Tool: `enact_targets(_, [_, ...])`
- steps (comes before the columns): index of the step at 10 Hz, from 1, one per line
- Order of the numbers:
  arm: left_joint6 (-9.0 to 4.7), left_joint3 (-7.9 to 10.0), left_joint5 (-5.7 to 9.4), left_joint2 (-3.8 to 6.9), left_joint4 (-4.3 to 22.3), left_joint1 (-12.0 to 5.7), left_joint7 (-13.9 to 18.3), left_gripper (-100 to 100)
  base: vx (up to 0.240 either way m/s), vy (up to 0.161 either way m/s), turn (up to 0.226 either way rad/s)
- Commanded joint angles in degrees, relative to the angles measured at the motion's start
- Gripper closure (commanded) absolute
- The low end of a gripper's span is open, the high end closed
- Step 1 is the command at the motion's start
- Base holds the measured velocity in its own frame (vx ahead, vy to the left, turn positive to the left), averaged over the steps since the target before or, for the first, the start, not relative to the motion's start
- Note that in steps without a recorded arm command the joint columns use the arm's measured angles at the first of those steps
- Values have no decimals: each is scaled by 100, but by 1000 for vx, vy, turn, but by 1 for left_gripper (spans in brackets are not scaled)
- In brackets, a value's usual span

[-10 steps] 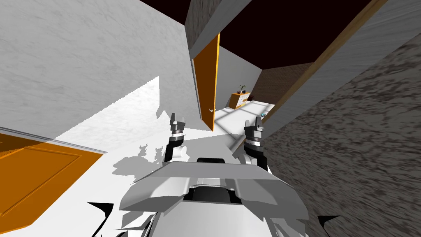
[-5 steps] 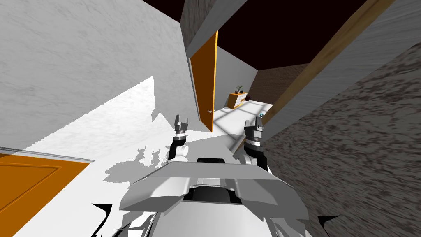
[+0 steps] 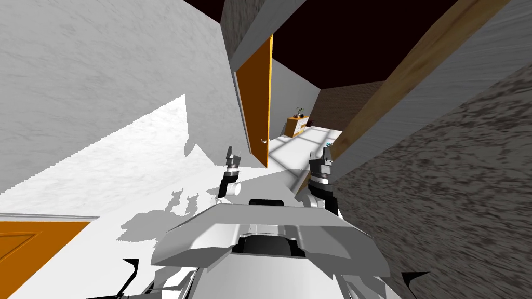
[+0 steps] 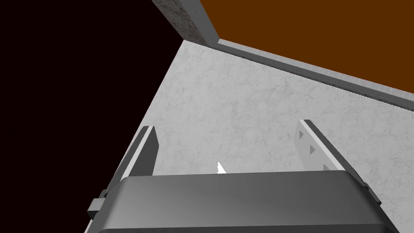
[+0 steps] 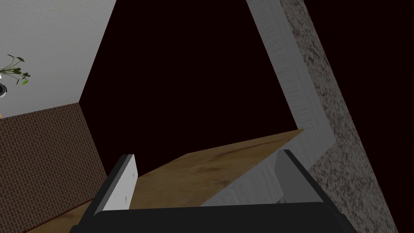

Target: Push the door open

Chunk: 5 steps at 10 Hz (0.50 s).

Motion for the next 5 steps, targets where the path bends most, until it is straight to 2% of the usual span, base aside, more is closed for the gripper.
enact_targets(1, [-76,-69,18,23,201,-47,1,-100,85,54,-107])
enact_targets(5, [-205,-204,69,69,772,-282,0,-100,85,61,-97])
